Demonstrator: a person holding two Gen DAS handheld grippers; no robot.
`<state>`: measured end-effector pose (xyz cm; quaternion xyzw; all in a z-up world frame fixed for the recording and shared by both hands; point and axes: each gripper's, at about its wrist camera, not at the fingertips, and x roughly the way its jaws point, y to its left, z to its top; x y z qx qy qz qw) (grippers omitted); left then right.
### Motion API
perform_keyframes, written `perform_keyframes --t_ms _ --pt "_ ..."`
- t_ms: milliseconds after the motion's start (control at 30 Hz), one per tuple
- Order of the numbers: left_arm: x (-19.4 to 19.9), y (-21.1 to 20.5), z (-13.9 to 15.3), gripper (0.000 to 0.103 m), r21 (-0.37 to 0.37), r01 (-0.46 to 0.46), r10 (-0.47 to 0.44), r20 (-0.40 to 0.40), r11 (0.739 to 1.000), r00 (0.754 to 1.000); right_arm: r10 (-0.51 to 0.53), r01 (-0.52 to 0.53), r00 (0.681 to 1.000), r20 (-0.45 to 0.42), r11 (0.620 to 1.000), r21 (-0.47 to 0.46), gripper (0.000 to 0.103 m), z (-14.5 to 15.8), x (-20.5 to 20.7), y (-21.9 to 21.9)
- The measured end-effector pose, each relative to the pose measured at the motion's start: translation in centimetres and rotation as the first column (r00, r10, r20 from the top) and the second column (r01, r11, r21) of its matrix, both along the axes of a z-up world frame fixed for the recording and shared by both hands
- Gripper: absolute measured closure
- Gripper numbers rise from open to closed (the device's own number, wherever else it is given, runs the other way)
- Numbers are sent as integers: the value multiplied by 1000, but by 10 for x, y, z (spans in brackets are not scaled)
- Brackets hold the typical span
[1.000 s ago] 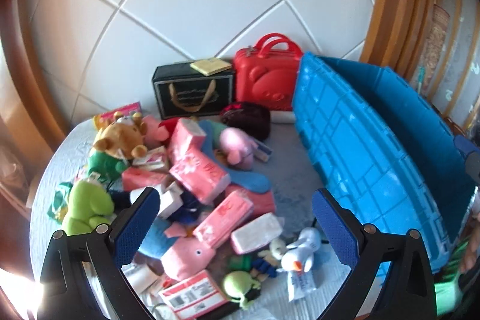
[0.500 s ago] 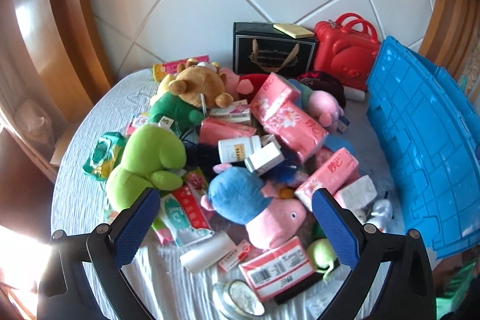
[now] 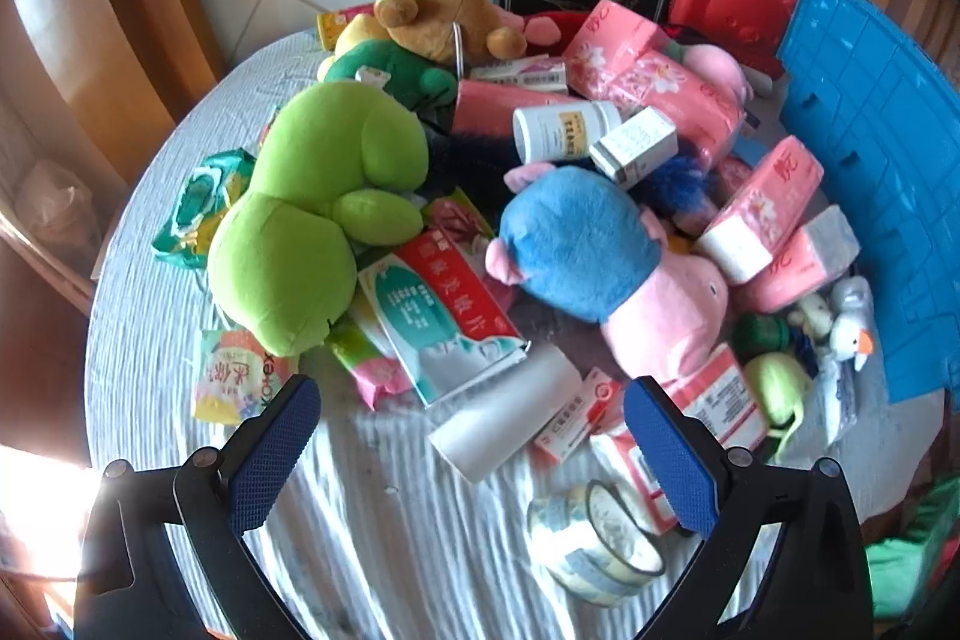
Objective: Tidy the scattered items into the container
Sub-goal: 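Move both tools back over the pile toward a paper roll and green plush, then grasp the white paper roll with the left tool while the right tool grasps the green round plush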
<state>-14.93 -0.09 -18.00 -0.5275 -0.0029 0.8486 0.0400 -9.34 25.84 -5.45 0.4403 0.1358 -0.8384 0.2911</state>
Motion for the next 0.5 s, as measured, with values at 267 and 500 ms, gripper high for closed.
perform_keyframes --t_ms 267,500 --pt "-14 5 -78 3 36 155 -158 122 987 980 -25 25 1000 10 999 35 0 -12 11 -20" --pt "-26 18 -119 12 69 226 -236 218 972 947 -68 66 997 32 995 68 0 -25 16 -23"
